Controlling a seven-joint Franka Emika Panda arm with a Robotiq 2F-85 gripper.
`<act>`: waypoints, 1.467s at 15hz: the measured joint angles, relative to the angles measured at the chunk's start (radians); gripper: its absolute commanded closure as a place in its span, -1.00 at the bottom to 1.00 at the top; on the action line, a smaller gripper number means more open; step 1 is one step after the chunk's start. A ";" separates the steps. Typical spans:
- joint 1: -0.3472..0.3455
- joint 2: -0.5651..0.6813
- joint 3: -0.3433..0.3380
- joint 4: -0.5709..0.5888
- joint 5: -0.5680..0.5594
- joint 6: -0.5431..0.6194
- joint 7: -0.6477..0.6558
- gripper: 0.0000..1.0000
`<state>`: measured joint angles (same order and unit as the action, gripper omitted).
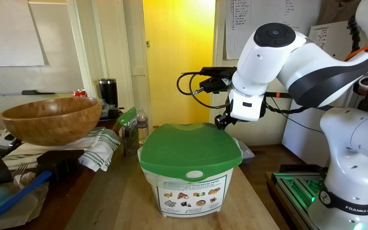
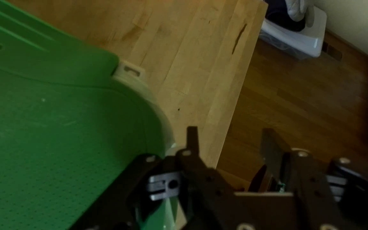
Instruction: Push the bucket to the right
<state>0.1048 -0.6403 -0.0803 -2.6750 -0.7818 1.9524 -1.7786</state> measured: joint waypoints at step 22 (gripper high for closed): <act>0.009 -0.111 0.098 0.104 0.170 -0.096 0.436 -1.00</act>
<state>0.1141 -0.7513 0.0180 -2.5713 -0.6122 1.8569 -1.3421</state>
